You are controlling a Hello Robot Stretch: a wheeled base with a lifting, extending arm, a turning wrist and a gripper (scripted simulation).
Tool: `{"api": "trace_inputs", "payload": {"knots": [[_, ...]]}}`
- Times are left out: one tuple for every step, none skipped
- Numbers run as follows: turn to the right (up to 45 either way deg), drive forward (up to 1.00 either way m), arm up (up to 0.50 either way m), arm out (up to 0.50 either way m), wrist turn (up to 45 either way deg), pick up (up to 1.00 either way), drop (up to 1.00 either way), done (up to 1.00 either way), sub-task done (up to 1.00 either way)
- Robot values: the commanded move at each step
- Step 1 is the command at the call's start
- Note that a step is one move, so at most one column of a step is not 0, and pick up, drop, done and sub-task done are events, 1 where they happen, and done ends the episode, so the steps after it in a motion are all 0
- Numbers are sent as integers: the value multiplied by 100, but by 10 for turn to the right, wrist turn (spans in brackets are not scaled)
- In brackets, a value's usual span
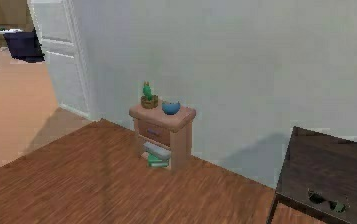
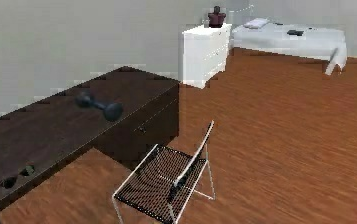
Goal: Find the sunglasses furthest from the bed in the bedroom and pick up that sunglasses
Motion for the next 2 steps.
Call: {"api": "trace_inputs", "payload": {"knots": [[450,0,0,0,0,0,0,0,0],[60,0,0,0,0,0,0,0,0]]}}
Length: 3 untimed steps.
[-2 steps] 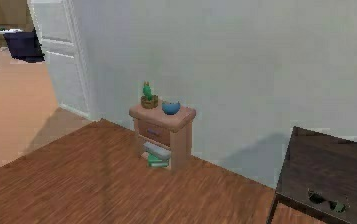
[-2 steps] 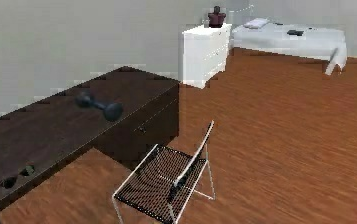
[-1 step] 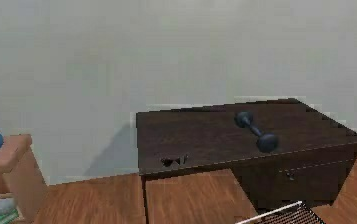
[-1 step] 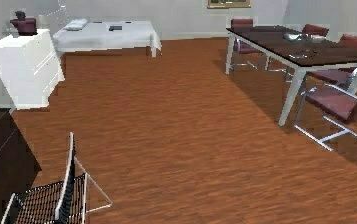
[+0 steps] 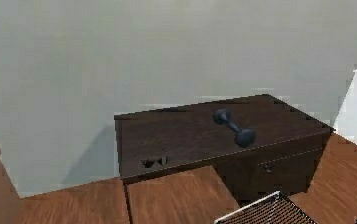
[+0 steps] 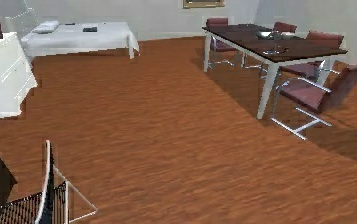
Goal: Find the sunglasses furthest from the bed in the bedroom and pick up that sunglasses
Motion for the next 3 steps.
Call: {"api": "trace_inputs", "payload": {"knots": [[0,45,0,0,0,0,0,0,0],[-450,0,0,0,0,0,0,0,0],[-450,0,0,0,0,0,0,0,0]]}}
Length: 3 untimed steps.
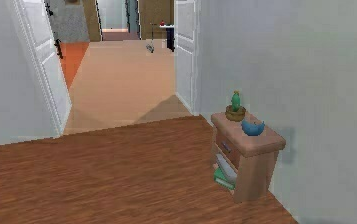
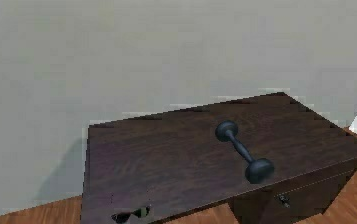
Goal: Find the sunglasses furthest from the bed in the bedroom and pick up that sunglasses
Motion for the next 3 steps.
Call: {"api": "trace_inputs", "payload": {"knots": [[-120,0,0,0,0,0,0,0,0],[0,0,50,0,0,0,0,0,0],[0,0,26,0,0,0,0,0,0]]}}
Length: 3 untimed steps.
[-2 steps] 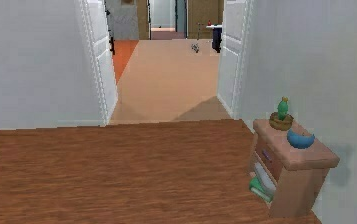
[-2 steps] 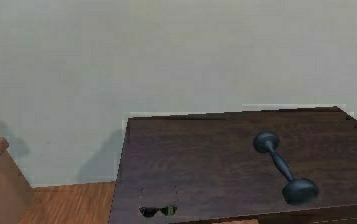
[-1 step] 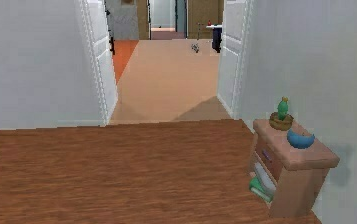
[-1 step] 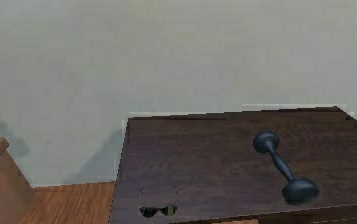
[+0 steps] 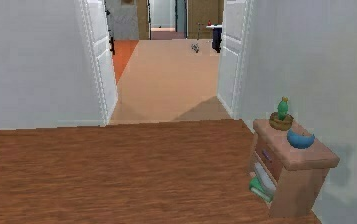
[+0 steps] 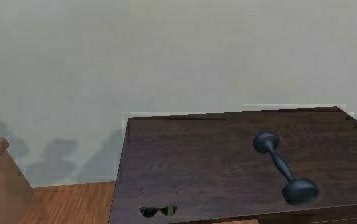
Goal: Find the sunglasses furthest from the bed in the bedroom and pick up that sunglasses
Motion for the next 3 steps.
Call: {"api": "trace_inputs", "payload": {"knots": [[0,0,0,14,0,0,0,0,0],[0,0,0,0,450,0,0,0,0],[0,0,0,0,450,0,0,0,0]]}}
